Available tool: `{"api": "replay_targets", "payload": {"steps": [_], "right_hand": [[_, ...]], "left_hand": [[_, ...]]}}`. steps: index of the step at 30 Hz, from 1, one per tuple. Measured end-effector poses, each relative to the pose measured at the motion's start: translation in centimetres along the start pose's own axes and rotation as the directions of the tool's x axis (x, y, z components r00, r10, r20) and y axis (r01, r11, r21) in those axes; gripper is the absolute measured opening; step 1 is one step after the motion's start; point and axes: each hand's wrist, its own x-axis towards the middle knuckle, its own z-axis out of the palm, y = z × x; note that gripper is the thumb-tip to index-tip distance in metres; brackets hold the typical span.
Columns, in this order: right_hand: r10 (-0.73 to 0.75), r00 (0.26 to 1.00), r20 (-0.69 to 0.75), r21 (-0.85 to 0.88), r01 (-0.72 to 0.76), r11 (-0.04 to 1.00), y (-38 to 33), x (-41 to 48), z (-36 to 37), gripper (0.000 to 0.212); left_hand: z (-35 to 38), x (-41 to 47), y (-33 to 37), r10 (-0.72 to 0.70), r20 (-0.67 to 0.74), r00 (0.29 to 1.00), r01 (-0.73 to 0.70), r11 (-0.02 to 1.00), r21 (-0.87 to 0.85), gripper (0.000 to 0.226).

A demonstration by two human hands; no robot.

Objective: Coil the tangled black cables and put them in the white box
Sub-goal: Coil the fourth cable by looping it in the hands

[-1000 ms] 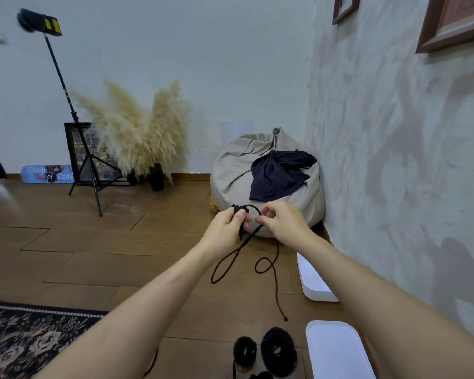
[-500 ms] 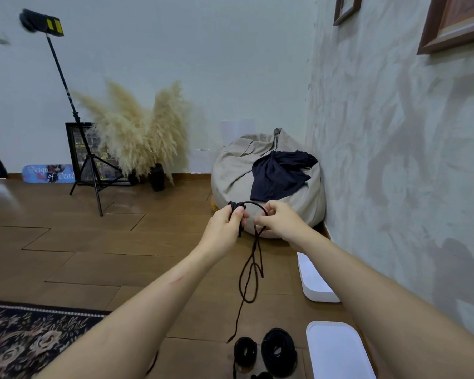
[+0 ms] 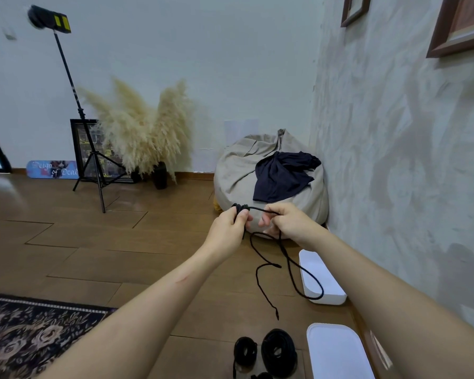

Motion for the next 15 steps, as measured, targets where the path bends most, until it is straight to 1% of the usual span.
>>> {"api": "replay_targets", "payload": {"steps": [3,6,9,12,15], "right_hand": [[-0.027,0.999,0.040,-0.068,0.030,0.997,-0.3,-0.4,-0.5,0.044],[-0.011,0.997,0.072,-0.117,0.020,0.993,-0.1,-0.6,-0.8,0.043],[0.030,0.997,0.077,-0.112,-0.021,0.994,0.6,-0.3,-0.6,0.031],[0.099,0.992,0.076,-0.162,-0.086,0.983,1.2,0.0,-0.7,0.025],[0.152,0.983,0.107,-0.208,-0.127,0.970,1.4,-0.1,-1.1,0.015]], "left_hand": [[0.2,-0.1,-0.1,0.005,0.018,1.000,-0.006,1.000,0.027,0.030],[0.3,0.0,-0.4,0.011,0.001,1.000,-0.011,0.999,0.039,0.031],[0.2,0.0,-0.2,0.007,-0.074,0.997,-0.007,1.000,0.011,0.031],[-0.3,0.2,0.1,-0.012,-0.179,0.984,0.012,1.000,-0.001,0.031],[-1.0,0.5,-0.1,-0.049,-0.258,0.965,0.050,0.999,-0.004,0.033]]}}
